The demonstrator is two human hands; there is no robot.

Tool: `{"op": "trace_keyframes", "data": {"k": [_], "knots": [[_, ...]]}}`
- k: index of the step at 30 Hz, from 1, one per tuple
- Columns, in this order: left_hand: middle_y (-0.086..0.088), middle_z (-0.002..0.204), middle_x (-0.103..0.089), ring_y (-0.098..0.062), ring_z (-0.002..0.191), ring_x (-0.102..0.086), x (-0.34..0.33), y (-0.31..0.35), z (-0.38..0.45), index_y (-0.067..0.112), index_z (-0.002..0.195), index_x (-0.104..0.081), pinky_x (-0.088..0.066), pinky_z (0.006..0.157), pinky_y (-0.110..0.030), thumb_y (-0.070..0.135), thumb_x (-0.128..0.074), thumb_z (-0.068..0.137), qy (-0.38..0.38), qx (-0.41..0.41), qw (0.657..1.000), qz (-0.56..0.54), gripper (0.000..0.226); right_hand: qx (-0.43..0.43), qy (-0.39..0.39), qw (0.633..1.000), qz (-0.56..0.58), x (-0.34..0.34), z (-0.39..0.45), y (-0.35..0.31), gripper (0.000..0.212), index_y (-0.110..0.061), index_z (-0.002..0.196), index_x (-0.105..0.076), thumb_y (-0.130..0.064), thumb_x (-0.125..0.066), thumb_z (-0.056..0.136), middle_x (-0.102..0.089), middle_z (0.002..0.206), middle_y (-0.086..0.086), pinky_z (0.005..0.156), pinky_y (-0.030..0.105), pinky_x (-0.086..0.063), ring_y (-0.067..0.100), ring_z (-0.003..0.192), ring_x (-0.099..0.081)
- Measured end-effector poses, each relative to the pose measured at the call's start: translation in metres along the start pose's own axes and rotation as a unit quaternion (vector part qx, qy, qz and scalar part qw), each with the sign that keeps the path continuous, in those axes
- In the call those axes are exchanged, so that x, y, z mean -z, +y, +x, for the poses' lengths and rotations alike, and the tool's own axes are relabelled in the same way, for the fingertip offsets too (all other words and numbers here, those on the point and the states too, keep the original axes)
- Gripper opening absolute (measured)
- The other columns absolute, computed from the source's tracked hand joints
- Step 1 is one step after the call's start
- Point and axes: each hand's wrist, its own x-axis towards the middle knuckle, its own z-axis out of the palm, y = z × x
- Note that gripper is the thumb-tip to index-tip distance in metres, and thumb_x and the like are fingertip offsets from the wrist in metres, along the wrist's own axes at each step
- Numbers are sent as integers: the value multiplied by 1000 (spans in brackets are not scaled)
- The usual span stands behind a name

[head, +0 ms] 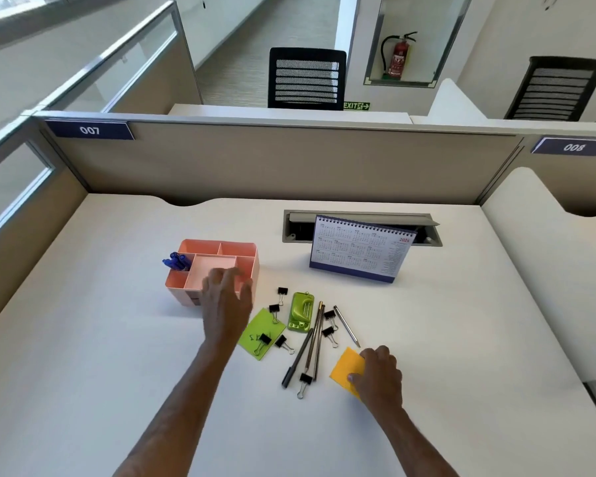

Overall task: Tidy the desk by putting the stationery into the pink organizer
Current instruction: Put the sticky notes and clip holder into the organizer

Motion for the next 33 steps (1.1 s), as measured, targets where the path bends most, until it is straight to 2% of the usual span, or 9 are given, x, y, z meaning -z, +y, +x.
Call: {"op": "trace_keyframes", "data": {"k": [6, 9, 11, 14, 17, 21, 24, 27, 33], "knots": [[0, 105, -66, -14, 87, -64, -18, 26, -32, 17, 110, -72, -55, 80, -34, 29, -69, 92, -222, -75, 967, -98, 22, 38, 60, 989, 129, 17, -7, -9, 11, -21, 103, -64, -23, -64, 92, -56, 103, 1, 79, 35, -47, 24, 102, -54], [6, 106, -70, -8, 88, -64, -22, 38, -45, 22, 111, -74, -52, 80, -28, 34, -70, 91, -325, -124, 931, -111, 23, 102, 91, 964, 229, 33, -13, -25, 9, -22, 94, -65, -14, -68, 90, -59, 91, -4, 70, 36, -51, 18, 86, -59], [11, 110, -71, -5, 92, -63, -22, 44, -49, 27, 113, -73, -51, 82, -24, 34, -70, 91, -340, -139, 925, -102, 23, 138, 101, 949, 266, 42, -15, -38, 12, -23, 91, -65, -12, -70, 88, -60, 88, -7, 70, 32, -51, 13, 82, -60], [8, 105, -73, -10, 94, -64, -18, 49, -46, 23, 108, -76, -52, 84, -29, 26, -69, 92, -317, -163, 928, -109, 17, 173, 116, 926, 317, 46, -14, -54, 16, -22, 92, -66, -10, -73, 86, -62, 89, -8, 72, 29, -53, 8, 82, -62], [5, 101, -74, -11, 92, -64, -3, 46, -32, 20, 103, -77, -54, 82, -32, 19, -70, 91, -246, -174, 948, -104, 14, 192, 114, 907, 356, 41, -13, -61, 25, -24, 107, -65, -12, -72, 87, -61, 100, -10, 75, 30, -56, 5, 91, -62], [-5, 92, -78, -20, 82, -65, 27, 23, 18, 9, 95, -79, -53, 77, -34, -1, -76, 83, -30, -181, 981, -57, 16, 171, 72, 914, 361, 27, -17, -57, 37, -26, 123, -60, -19, -71, 88, -59, 107, -14, 84, 34, -53, 7, 101, -59], [-9, 94, -77, -34, 83, -65, 52, -7, 64, 12, 93, -79, -51, 72, -39, -2, -69, 86, 89, -124, 988, 18, 18, 164, 54, 923, 345, 16, -23, -49, 35, -29, 122, -59, -22, -70, 89, -59, 107, -16, 85, 35, -54, 2, 103, -57], [-10, 102, -77, -40, 90, -62, 63, -36, 97, 15, 94, -77, -46, 75, -43, 3, -59, 90, 98, -55, 989, 98, 22, 157, 46, 930, 330, 10, -29, -42, 34, -30, 121, -60, -23, -69, 89, -59, 105, -16, 84, 35, -54, 2, 103, -57], [-11, 106, -77, -41, 93, -63, 51, -60, 124, 13, 93, -79, -45, 77, -45, -2, -57, 92, 13, -64, 983, 174, 26, 158, 25, 935, 317, 2, -39, -41, 32, -31, 119, -60, -21, -68, 89, -58, 105, -15, 88, 32, -53, 2, 104, -55]]}}
